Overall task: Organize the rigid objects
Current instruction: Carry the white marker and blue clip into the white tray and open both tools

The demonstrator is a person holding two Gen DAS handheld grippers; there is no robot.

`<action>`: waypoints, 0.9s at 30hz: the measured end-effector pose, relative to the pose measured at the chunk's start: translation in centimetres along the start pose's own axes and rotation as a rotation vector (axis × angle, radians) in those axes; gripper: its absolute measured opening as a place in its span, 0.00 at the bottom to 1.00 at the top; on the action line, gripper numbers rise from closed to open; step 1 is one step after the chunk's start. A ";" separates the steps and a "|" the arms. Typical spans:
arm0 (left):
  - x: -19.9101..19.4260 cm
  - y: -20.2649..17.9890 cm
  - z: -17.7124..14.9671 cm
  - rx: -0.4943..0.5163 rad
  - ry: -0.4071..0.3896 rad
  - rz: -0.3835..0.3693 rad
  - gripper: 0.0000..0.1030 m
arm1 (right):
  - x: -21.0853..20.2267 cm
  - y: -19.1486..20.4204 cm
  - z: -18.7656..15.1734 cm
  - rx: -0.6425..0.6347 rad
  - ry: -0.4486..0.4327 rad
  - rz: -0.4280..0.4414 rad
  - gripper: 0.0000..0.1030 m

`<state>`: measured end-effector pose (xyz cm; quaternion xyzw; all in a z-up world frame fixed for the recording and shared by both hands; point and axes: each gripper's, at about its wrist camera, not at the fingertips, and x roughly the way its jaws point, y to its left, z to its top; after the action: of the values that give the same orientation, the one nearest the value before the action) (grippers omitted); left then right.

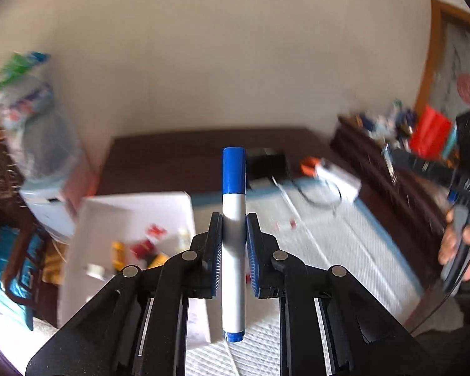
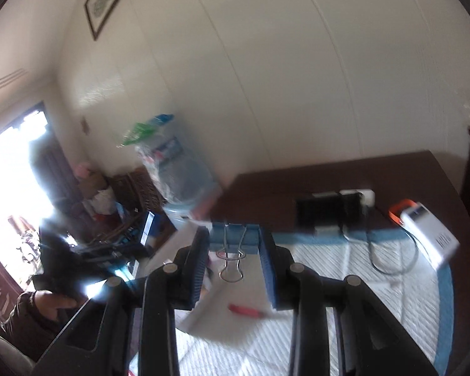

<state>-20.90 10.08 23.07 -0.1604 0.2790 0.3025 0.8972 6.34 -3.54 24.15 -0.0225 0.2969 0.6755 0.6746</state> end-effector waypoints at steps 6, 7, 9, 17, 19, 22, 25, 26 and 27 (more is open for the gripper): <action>-3.1 4.3 -0.5 -0.087 -0.042 0.062 0.14 | 2.7 2.5 0.3 -0.039 0.019 0.060 0.31; -3.2 4.9 -0.7 -0.102 -0.043 0.070 0.14 | 3.1 2.8 0.2 -0.042 0.023 0.066 0.31; -3.5 5.6 -1.3 -0.118 -0.046 0.086 0.14 | 4.0 3.2 0.2 -0.044 0.033 0.079 0.31; -4.9 7.6 -2.2 -0.154 -0.066 0.129 0.14 | 5.9 4.3 0.4 -0.046 0.056 0.113 0.31; -5.0 8.2 -2.4 -0.161 -0.065 0.139 0.14 | 6.5 4.6 0.5 -0.046 0.064 0.121 0.31; -5.3 9.2 -2.6 -0.176 -0.071 0.152 0.14 | 7.3 5.3 0.8 -0.062 0.070 0.128 0.31; -5.6 10.4 -2.6 -0.197 -0.079 0.164 0.14 | 7.7 6.1 1.4 -0.077 0.061 0.135 0.31; -5.6 10.7 -2.5 -0.199 -0.081 0.167 0.14 | 7.9 6.3 1.7 -0.078 0.056 0.139 0.31; -5.6 11.1 -2.2 -0.199 -0.084 0.176 0.14 | 8.1 6.6 2.3 -0.079 0.047 0.146 0.31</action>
<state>-32.56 15.02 23.36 -0.2108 0.2226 0.4126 0.8577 0.36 5.29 25.00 -0.0433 0.2865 0.7335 0.6149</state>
